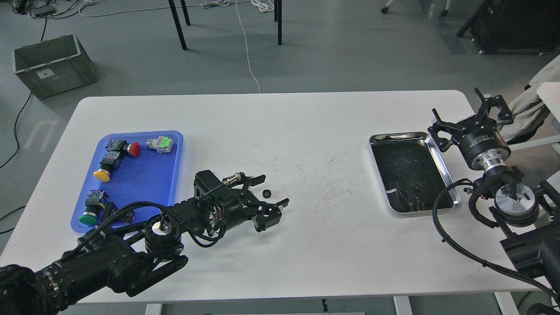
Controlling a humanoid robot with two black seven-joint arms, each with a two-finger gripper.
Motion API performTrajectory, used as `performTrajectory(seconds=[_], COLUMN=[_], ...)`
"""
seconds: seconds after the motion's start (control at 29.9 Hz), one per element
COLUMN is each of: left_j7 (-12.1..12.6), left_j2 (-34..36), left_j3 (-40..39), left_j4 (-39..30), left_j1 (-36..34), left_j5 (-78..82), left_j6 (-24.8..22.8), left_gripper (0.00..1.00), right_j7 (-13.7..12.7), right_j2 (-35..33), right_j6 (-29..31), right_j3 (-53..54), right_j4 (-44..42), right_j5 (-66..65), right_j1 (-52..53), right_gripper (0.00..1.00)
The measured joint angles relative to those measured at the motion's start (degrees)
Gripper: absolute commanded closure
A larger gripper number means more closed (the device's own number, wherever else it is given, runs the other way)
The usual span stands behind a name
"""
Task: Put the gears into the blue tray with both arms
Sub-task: 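Reach the left gripper to the black part on the table and grasp it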
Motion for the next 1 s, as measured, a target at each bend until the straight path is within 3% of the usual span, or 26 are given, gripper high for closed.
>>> performTrajectory(seconds=[0.1, 0.33, 0.5, 0.7, 0.9, 1.0], left_j7=[0.12, 0.22, 0.21, 0.38, 0.3, 0.22], left_j2=[-0.42, -1.83, -2.17, -2.32, -2.96, -3.05], left_j3=[-0.05, 0.01, 0.17, 1.14, 1.67, 1.78], left_j4=[1.61, 4.12, 4.98, 5.62, 7.01, 7.44], left_j1=[-0.09, -0.2, -0.27, -0.34, -0.21, -0.27], left_j5=[0.0, 0.0, 0.0, 0.0, -0.01, -0.01], left_j6=[0.14, 0.67, 0.69, 0.75, 1.46, 1.86], left_gripper=[0.28, 0.41, 0.57, 0.66, 0.92, 0.94], right_j7=[0.0, 0.0, 0.0, 0.0, 0.0, 0.0], right_j2=[0.21, 0.5, 0.38, 0.17, 0.06, -0.05], right_j6=[0.0, 0.0, 0.0, 0.0, 0.0, 0.01], right_j3=[-0.07, -0.12, -0.11, 0.01, 0.02, 0.03], right_j4=[0.0, 0.16, 0.44, 0.45, 0.47, 0.52], right_j5=[0.0, 0.0, 0.0, 0.0, 0.0, 0.0], right_j1=[0.0, 0.0, 0.0, 0.07, 0.08, 0.08], right_gripper=[0.05, 0.05, 0.05, 0.05, 0.05, 0.05])
